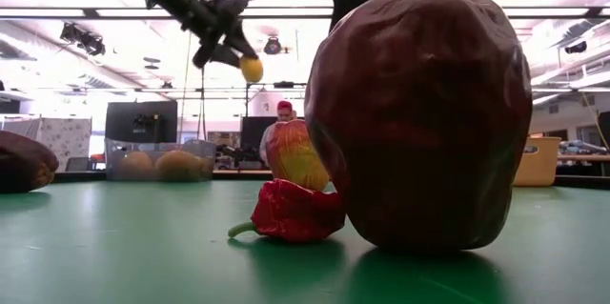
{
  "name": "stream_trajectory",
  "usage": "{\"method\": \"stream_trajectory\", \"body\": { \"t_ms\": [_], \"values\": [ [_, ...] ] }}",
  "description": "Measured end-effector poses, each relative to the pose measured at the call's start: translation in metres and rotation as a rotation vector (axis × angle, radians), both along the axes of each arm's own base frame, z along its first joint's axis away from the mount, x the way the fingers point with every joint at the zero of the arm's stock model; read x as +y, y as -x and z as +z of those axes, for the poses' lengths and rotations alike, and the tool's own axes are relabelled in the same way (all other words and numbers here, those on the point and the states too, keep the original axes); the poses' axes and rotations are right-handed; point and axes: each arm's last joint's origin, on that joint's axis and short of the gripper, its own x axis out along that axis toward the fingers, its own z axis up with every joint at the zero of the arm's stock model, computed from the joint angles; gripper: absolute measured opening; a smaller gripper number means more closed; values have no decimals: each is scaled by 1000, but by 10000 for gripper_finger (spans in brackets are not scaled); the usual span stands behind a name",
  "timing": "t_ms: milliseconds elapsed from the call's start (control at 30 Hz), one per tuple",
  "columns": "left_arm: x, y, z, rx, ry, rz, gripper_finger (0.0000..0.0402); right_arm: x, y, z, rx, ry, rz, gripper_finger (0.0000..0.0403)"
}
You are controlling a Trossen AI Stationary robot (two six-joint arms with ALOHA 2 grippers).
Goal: Sort produce into baskets
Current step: Put the lemon into the gray transparent bin
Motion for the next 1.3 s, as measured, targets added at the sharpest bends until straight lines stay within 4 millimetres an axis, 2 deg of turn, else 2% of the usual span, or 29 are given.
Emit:
{"method": "stream_trajectory", "body": {
  "t_ms": [200,333,533,633,1000,1300],
  "values": [
    [3,10,-33,77,68,78,188,-11,1,-9,10,-34,47,284],
    [7,21,-61,139,95,143,188,-15,4,-20,33,-80,84,280],
    [12,43,-91,189,180,246,188,-15,5,-29,56,-103,109,277],
    [15,51,-93,212,202,316,188,-15,5,-31,52,-112,103,276],
    [13,65,-85,242,169,416,188,-14,3,-33,15,-158,96,276],
    [19,76,-85,290,142,464,188,-12,1,-32,-3,-159,73,276]
  ]
}}
